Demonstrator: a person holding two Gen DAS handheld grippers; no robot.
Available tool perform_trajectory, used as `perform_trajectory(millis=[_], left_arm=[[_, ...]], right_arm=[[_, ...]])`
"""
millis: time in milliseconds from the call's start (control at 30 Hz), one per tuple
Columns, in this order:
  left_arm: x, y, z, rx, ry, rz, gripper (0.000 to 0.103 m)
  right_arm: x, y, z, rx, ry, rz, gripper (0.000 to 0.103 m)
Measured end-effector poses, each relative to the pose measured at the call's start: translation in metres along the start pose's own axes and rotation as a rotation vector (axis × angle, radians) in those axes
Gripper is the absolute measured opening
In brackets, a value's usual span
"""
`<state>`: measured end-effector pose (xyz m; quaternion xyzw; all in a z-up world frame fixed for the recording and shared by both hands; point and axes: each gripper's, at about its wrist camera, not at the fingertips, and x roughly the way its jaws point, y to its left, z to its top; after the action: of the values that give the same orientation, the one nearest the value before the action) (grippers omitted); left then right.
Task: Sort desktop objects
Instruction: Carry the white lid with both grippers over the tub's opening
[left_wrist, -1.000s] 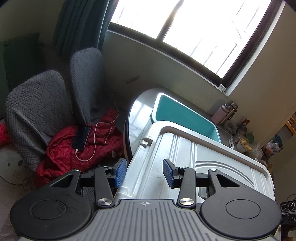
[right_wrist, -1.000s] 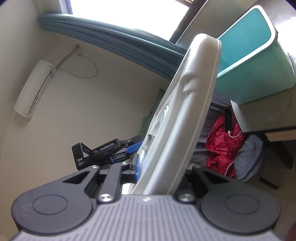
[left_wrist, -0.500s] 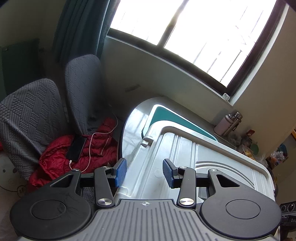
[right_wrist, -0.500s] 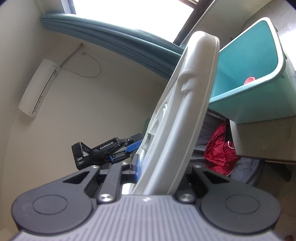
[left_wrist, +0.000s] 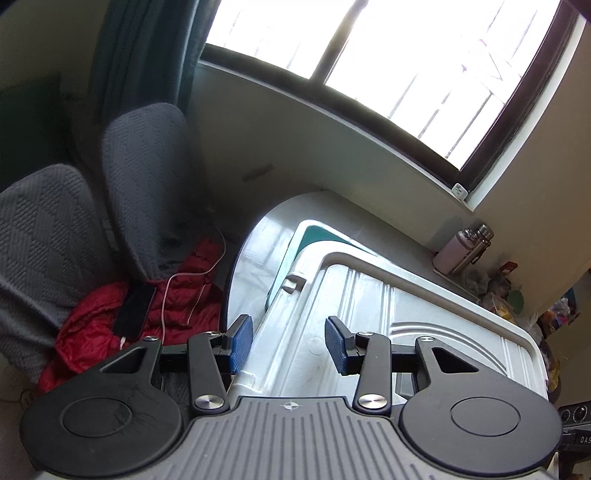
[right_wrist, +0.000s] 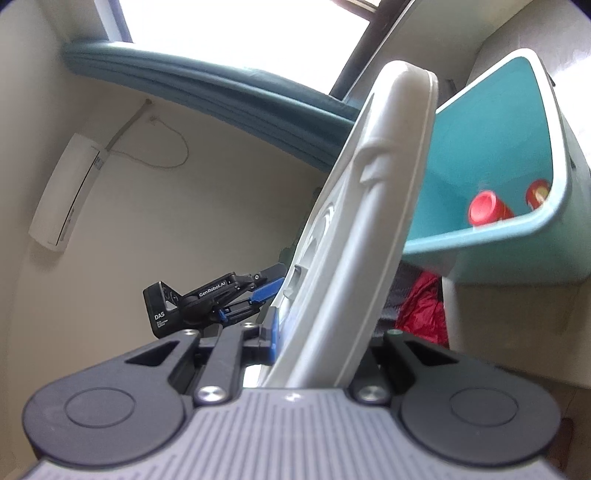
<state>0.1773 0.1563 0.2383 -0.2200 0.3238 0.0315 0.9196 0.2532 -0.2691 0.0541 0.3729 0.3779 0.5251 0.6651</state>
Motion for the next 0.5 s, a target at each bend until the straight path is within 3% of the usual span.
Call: perform_trajectory(millis=[500], left_arm=[[0.076,-0.008,0.066,0.037,0.038,-0.027,0.044]], right_arm=[[0.010,-0.018,0.045,0.013,-0.040,-0.028,0.014]])
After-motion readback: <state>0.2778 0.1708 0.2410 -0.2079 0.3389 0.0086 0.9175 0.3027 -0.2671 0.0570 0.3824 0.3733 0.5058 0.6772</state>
